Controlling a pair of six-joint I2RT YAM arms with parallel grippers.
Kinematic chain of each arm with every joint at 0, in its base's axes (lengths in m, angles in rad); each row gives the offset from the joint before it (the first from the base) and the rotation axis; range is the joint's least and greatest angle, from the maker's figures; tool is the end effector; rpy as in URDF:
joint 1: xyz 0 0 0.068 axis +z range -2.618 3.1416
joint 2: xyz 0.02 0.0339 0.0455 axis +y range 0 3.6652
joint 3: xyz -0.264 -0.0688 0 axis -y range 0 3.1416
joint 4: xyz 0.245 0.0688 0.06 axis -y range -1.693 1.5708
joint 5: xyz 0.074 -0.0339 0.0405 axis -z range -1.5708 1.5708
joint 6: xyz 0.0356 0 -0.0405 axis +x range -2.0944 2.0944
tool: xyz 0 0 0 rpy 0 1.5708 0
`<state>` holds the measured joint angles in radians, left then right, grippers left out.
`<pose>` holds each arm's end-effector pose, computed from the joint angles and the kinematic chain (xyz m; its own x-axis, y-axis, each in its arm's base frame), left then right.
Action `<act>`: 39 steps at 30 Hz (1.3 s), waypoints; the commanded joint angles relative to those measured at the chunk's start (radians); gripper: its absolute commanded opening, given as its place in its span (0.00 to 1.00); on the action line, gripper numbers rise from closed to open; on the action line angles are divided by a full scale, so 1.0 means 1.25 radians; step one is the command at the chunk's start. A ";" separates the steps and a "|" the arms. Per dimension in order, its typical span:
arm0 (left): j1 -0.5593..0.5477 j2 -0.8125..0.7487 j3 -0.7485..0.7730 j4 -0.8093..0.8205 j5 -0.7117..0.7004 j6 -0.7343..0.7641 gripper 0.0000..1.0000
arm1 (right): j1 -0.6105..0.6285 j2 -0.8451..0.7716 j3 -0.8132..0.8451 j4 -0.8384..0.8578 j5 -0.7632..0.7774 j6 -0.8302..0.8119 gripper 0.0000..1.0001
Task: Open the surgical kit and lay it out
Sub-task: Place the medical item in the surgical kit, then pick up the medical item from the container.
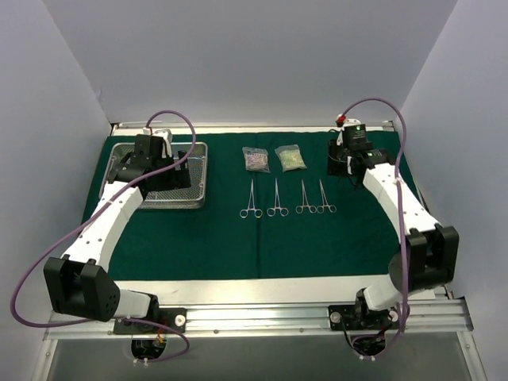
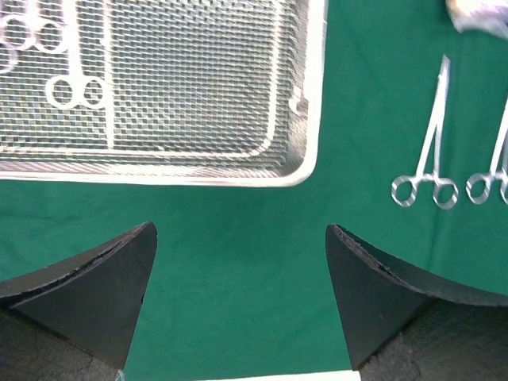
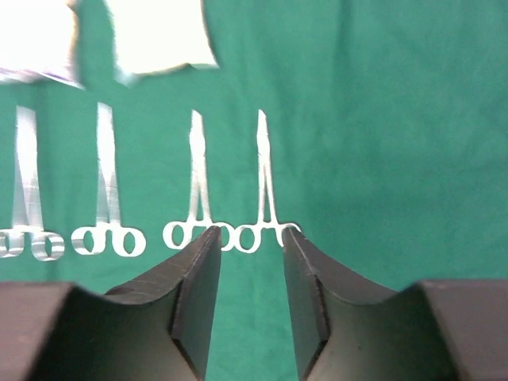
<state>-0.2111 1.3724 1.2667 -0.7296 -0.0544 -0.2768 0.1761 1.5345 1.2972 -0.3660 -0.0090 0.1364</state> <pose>0.2854 -0.0592 0.3249 -0.7449 -0.1194 -0.6564 -0.0312 0.9890 -0.1446 0.3474 0.0621 0.3159 -0.5782 0.0352 -0.8151 -0.1048 0.9876 0.1170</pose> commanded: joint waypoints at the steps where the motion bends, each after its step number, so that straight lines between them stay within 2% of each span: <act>1: 0.038 0.037 0.064 0.006 -0.041 0.005 0.96 | -0.005 -0.100 0.004 0.036 -0.069 0.020 0.35; 5: 0.089 0.110 0.114 0.011 -0.074 0.038 0.96 | -0.005 -0.228 -0.052 0.140 -0.168 0.021 0.53; 12: 0.187 0.281 0.201 0.038 -0.077 0.101 1.00 | -0.005 -0.341 -0.139 0.209 -0.276 0.042 0.73; 13: 0.201 0.324 0.227 0.036 -0.067 0.104 1.00 | -0.006 -0.348 -0.149 0.212 -0.282 0.045 0.73; 14: 0.219 0.341 0.239 0.039 -0.057 0.104 0.93 | -0.006 -0.357 -0.158 0.215 -0.287 0.046 0.74; 17: 0.236 0.411 0.284 0.041 -0.038 0.116 0.86 | -0.006 -0.364 -0.184 0.218 -0.304 0.055 0.74; 20: 0.252 0.467 0.318 0.036 -0.030 0.126 0.74 | -0.006 -0.365 -0.200 0.218 -0.311 0.054 0.74; 22: 0.267 0.500 0.330 0.029 -0.020 0.124 0.61 | -0.006 -0.365 -0.204 0.218 -0.307 0.046 0.74; 24: 0.279 0.516 0.335 0.027 -0.003 0.121 0.52 | -0.006 -0.364 -0.209 0.209 -0.300 0.037 0.74; 28: 0.279 0.556 0.338 0.014 0.003 0.121 0.50 | -0.006 -0.356 -0.218 0.211 -0.294 0.032 0.74; 31: 0.279 0.578 0.329 0.017 0.009 0.113 0.45 | -0.006 -0.348 -0.217 0.214 -0.296 0.032 0.74; 36: 0.279 0.609 0.325 0.019 0.024 0.101 0.43 | -0.006 -0.337 -0.216 0.216 -0.298 0.030 0.74; 37: 0.276 0.614 0.323 0.018 0.027 0.098 0.37 | -0.006 -0.335 -0.217 0.214 -0.298 0.027 0.74; 39: 0.271 0.614 0.316 0.020 0.036 0.086 0.36 | -0.006 -0.334 -0.218 0.213 -0.298 0.028 0.74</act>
<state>0.1326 2.1307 1.6501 -0.7101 -0.0467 -0.1474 0.1761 1.1114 1.0290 -0.1303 -0.3676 0.1825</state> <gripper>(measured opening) 0.370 0.738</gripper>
